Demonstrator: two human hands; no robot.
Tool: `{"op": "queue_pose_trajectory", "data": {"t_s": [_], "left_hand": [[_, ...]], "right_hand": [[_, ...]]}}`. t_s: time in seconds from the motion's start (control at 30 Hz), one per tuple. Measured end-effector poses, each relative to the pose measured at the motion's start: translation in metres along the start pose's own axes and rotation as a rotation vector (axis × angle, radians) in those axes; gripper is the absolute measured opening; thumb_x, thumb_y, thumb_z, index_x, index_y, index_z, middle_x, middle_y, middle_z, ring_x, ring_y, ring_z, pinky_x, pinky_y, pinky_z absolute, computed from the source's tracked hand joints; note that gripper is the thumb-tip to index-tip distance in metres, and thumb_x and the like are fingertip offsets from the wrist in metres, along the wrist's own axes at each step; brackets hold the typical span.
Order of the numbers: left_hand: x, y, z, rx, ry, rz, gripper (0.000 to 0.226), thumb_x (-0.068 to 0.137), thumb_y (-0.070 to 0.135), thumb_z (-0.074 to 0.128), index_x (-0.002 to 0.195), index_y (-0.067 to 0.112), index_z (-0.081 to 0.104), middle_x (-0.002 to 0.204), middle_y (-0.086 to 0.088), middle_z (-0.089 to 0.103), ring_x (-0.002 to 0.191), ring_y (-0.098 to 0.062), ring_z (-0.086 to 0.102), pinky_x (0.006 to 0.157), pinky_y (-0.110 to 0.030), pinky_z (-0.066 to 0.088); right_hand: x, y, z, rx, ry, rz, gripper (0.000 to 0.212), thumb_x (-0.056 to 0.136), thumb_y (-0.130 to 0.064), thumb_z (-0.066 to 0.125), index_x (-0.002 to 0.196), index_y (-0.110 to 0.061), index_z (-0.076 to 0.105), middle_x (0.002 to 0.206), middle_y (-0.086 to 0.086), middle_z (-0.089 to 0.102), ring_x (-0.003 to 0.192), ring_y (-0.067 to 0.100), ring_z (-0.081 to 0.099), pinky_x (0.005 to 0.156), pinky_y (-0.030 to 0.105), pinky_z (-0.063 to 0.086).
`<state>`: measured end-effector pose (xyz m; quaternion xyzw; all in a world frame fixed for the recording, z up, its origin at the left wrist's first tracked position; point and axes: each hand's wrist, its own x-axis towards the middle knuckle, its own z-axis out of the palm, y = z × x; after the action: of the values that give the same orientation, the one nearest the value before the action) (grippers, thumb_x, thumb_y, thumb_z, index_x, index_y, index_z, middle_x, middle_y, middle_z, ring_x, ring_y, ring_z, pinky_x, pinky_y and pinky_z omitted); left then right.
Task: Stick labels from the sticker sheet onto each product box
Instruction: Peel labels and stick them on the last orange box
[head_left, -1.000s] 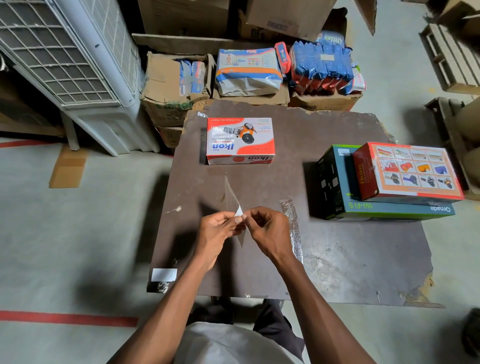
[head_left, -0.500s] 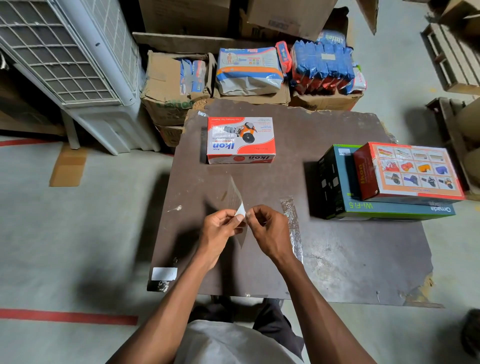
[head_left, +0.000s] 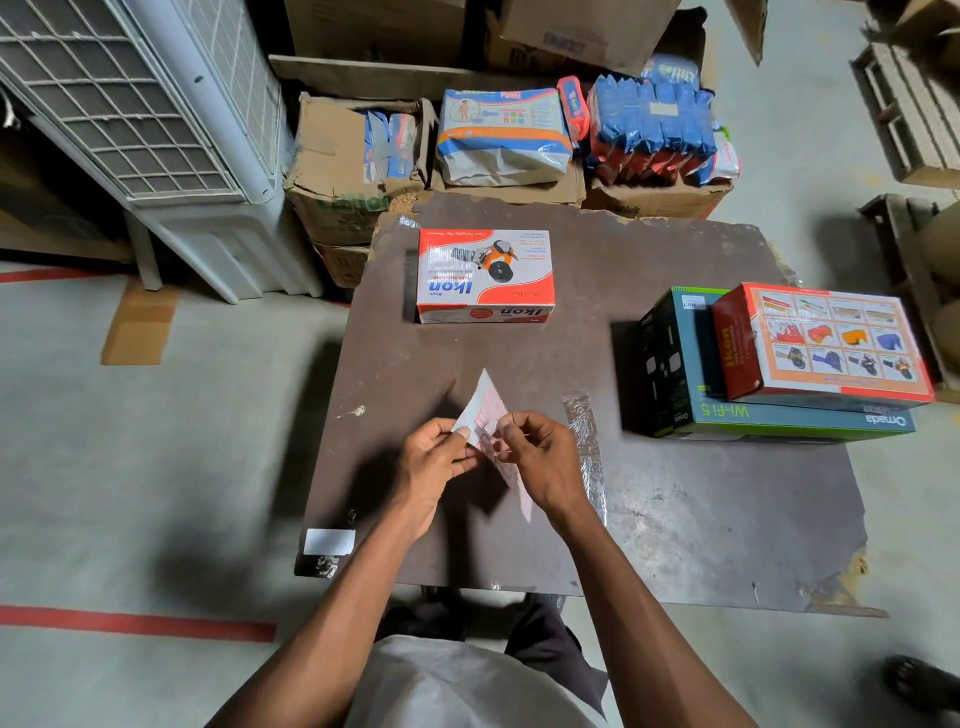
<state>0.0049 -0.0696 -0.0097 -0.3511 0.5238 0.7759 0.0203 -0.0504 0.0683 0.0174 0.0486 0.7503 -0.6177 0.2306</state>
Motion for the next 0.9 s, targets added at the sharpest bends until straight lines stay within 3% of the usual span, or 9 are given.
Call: {"op": "queue_pose_trajectory", "data": {"t_s": [0.13,0.27,0.43,0.5,0.57,0.63,0.7,0.73,0.9], "left_hand": [[0.013,-0.021,-0.01,0.071,0.051,-0.075,0.009,0.101,0.005,0.056,0.106,0.005,0.064,0.096,-0.014,0.072,0.075,-0.016,0.067,0.068,-0.023,0.059],[0.026,-0.039,-0.019,0.187,0.106,-0.147,0.012,0.101,0.004,0.054,0.108,0.008,0.062,0.102,-0.015,0.073,0.073,-0.014,0.066,0.07,-0.024,0.056],[0.034,-0.05,-0.03,0.322,0.123,-0.188,0.02,0.099,0.008,0.061,0.118,0.003,0.064,0.11,-0.018,0.074,0.077,-0.016,0.065,0.067,-0.023,0.051],[0.034,-0.051,-0.034,0.408,0.09,-0.179,0.034,0.095,0.01,0.067,0.128,0.004,0.061,0.108,-0.008,0.071,0.086,-0.019,0.062,0.073,-0.028,0.052],[0.033,-0.05,-0.037,0.568,0.142,-0.137,0.061,0.088,0.016,0.076,0.143,0.01,0.051,0.119,0.001,0.059,0.105,-0.019,0.059,0.095,-0.037,0.053],[0.029,-0.044,-0.035,0.673,0.224,-0.057,0.056,0.083,0.026,0.08,0.134,0.018,0.057,0.118,0.001,0.061,0.109,-0.02,0.06,0.099,-0.038,0.05],[0.018,-0.029,-0.025,0.513,0.132,-0.051,0.023,0.087,0.033,0.073,0.101,0.016,0.07,0.093,-0.003,0.07,0.084,-0.021,0.063,0.076,-0.032,0.051],[0.012,-0.019,-0.017,0.383,0.049,-0.127,0.02,0.093,0.033,0.068,0.091,0.014,0.071,0.083,-0.004,0.069,0.073,-0.018,0.06,0.065,-0.027,0.047],[-0.005,0.016,0.007,0.016,-0.121,-0.448,0.041,0.099,0.042,0.059,0.084,0.006,0.073,0.072,-0.004,0.069,0.059,-0.011,0.055,0.058,-0.022,0.04]], "right_hand": [[0.002,0.006,-0.002,0.026,0.007,0.059,0.015,0.097,-0.008,0.065,0.086,0.0,0.072,0.077,0.01,0.071,0.07,0.02,0.063,0.073,0.04,0.057],[0.0,0.011,-0.005,-0.007,0.01,0.066,0.018,0.098,-0.009,0.064,0.09,0.006,0.07,0.086,0.019,0.073,0.068,0.019,0.064,0.065,0.03,0.057],[-0.003,0.015,-0.008,-0.055,0.015,0.061,0.019,0.099,-0.014,0.064,0.091,0.001,0.072,0.09,0.011,0.076,0.064,0.01,0.065,0.064,0.029,0.055],[-0.003,0.015,-0.008,-0.04,0.016,0.065,0.018,0.099,-0.014,0.064,0.092,0.001,0.072,0.092,0.013,0.076,0.064,0.01,0.064,0.065,0.032,0.054],[-0.003,0.015,-0.009,-0.025,0.013,0.058,0.018,0.099,-0.015,0.064,0.092,0.0,0.072,0.093,0.015,0.075,0.065,0.012,0.064,0.065,0.034,0.053],[-0.003,0.015,-0.008,-0.024,0.008,0.045,0.018,0.1,-0.017,0.065,0.094,-0.002,0.073,0.093,0.014,0.075,0.065,0.012,0.064,0.065,0.033,0.052],[-0.002,0.016,-0.007,-0.024,0.007,0.027,0.016,0.099,-0.017,0.066,0.095,-0.003,0.073,0.093,0.015,0.074,0.065,0.012,0.065,0.063,0.03,0.051],[-0.002,0.017,-0.005,-0.02,0.006,0.016,0.013,0.099,-0.014,0.066,0.095,-0.004,0.073,0.093,0.016,0.074,0.066,0.012,0.065,0.063,0.029,0.05],[0.0,0.016,0.001,0.012,-0.011,-0.034,0.009,0.097,-0.005,0.066,0.093,-0.001,0.072,0.086,0.009,0.07,0.066,0.014,0.06,0.06,0.019,0.048]]}}
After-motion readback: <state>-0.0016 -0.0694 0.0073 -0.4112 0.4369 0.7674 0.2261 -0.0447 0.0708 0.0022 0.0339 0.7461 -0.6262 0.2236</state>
